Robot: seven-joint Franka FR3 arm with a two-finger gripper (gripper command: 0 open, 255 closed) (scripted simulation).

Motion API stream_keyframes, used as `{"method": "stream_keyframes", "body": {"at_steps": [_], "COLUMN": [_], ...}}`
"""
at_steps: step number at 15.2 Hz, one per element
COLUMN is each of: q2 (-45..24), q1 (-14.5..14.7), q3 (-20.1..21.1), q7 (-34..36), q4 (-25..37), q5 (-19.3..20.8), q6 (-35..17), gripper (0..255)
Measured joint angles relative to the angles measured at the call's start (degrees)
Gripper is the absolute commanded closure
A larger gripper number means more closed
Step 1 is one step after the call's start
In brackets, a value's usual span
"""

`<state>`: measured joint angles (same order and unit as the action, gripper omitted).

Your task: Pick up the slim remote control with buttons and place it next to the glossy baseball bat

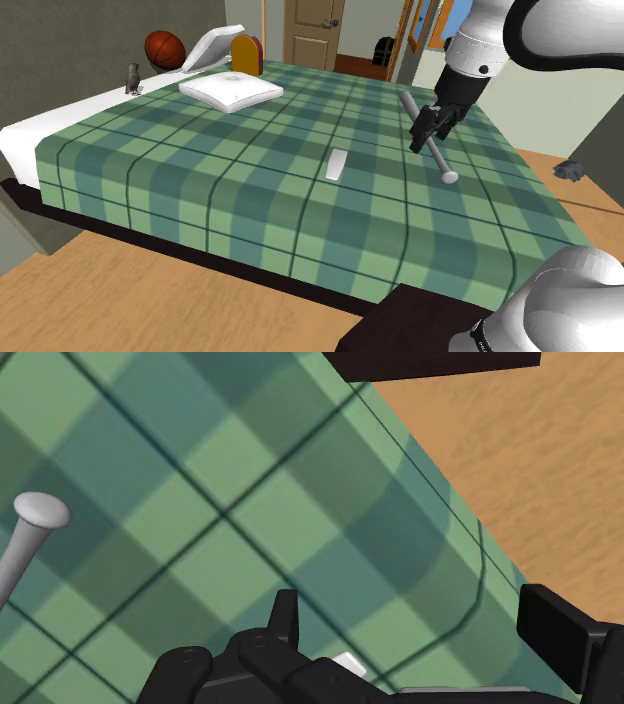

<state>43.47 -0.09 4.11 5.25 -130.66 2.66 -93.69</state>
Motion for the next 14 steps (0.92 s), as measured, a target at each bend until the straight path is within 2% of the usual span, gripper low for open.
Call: {"method": "stream_keyframes", "body": {"at_steps": [5, 14], "q2": [-4.98, -23.83], "q1": [-1.35, -5.49], "q3": [1.13, 3.06], "q7": [4.32, 16.39], "q4": [0.42, 6.1], "q5": [-0.67, -0.85], "q6": [-3.9, -15.32], "gripper": [0, 0]}}
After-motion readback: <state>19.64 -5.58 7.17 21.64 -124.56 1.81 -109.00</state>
